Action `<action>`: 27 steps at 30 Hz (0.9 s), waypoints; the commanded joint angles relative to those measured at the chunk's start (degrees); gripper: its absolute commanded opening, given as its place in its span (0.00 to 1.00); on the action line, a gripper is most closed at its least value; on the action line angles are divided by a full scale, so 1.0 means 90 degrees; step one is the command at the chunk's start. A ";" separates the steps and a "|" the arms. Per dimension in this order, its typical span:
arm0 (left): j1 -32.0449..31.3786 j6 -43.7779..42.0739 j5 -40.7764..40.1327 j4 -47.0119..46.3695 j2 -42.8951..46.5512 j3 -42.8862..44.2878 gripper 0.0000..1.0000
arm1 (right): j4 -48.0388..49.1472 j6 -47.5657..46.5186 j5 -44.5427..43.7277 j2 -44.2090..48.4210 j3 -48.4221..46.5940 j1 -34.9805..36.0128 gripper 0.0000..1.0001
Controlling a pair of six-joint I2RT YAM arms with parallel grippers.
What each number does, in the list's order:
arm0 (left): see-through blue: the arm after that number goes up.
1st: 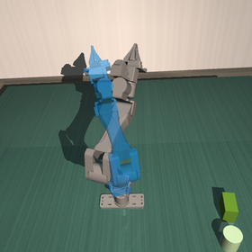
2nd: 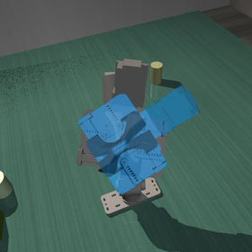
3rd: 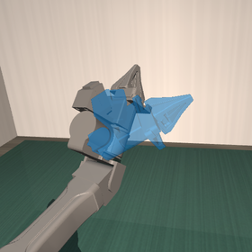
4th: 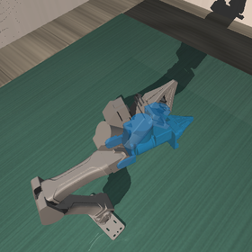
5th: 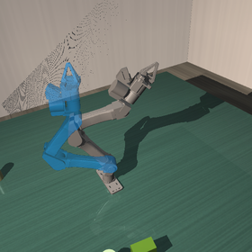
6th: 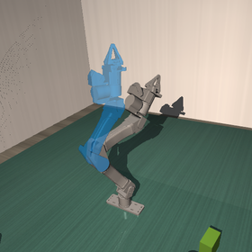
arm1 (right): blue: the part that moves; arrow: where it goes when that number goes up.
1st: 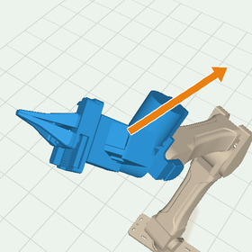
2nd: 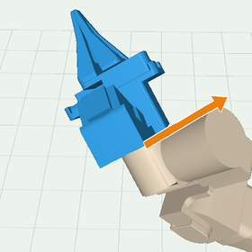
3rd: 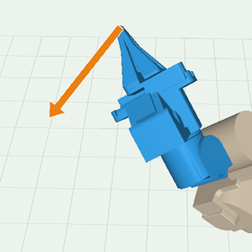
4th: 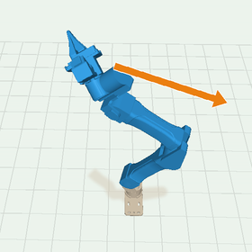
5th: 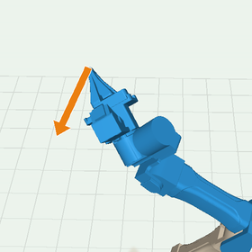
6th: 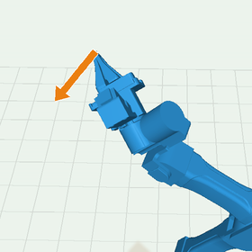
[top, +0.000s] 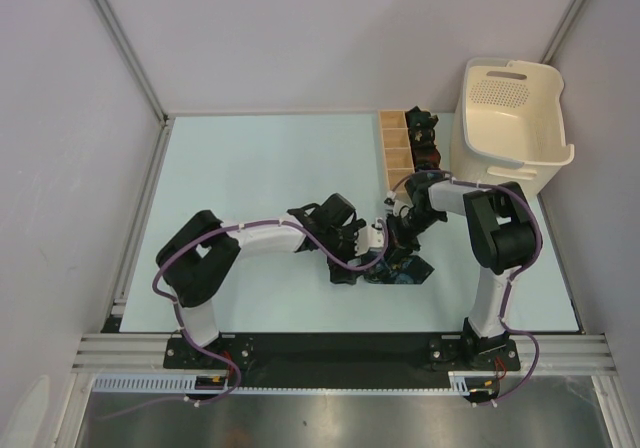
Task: Roll the ties
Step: Roll the tie at the center of the board.
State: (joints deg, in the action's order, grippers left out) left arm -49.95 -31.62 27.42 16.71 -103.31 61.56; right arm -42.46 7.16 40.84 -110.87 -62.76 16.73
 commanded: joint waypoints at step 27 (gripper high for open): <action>-0.0885 0.0662 -0.0741 -0.0294 -0.0758 0.0700 0.31 | -0.0251 -0.0345 -0.0124 0.0600 0.0051 -0.0325 0.13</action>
State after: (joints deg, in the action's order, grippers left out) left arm -55.72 -23.11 24.82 12.71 -110.13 68.34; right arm -39.90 8.05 37.95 -106.69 -59.59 17.08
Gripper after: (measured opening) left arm 0.420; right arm 0.099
